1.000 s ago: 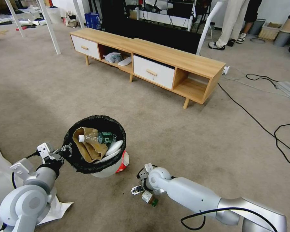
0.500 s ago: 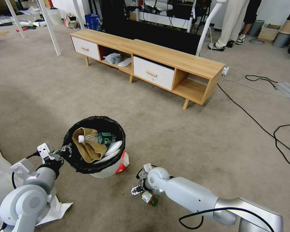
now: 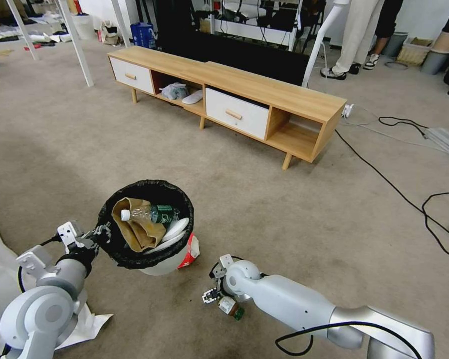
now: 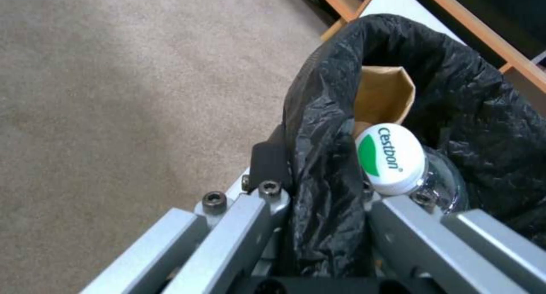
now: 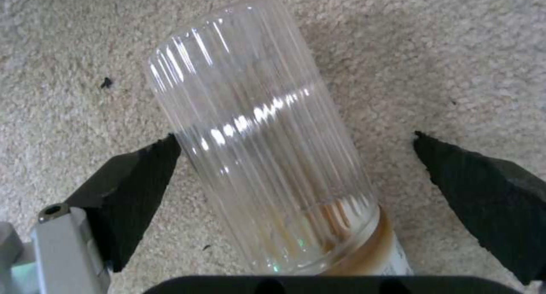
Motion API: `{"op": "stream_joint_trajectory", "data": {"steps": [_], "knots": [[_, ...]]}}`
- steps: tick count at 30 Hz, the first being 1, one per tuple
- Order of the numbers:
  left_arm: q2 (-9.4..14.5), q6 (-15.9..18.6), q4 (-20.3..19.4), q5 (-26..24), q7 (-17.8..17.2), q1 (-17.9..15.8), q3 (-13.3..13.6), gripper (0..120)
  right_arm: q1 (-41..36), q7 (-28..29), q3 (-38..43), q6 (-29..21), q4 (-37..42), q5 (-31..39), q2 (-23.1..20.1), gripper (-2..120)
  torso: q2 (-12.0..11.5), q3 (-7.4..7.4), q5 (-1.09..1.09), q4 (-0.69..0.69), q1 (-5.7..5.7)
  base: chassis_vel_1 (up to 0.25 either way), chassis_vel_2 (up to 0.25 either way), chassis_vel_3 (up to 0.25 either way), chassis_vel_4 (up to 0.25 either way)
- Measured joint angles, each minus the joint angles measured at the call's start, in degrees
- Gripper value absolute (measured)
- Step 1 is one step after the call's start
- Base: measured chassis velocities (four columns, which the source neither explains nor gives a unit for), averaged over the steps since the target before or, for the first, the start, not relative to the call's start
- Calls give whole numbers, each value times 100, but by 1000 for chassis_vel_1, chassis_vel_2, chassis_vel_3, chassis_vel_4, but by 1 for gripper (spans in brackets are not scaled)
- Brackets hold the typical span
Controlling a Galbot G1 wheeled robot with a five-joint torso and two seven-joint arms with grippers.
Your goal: Pick up the trash bin and place the garbage on the floor into it.
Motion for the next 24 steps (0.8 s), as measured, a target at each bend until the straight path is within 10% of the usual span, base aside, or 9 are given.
{"op": "stream_joint_trajectory", "data": {"steps": [24], "knots": [[-137, -38, -20, 218, 10, 11, 179, 0, 67, 1596, -471, 2, 2438, 1754, -743, 20, 0, -4, -1, 0, 1, 0, 0, 0, 0]]}}
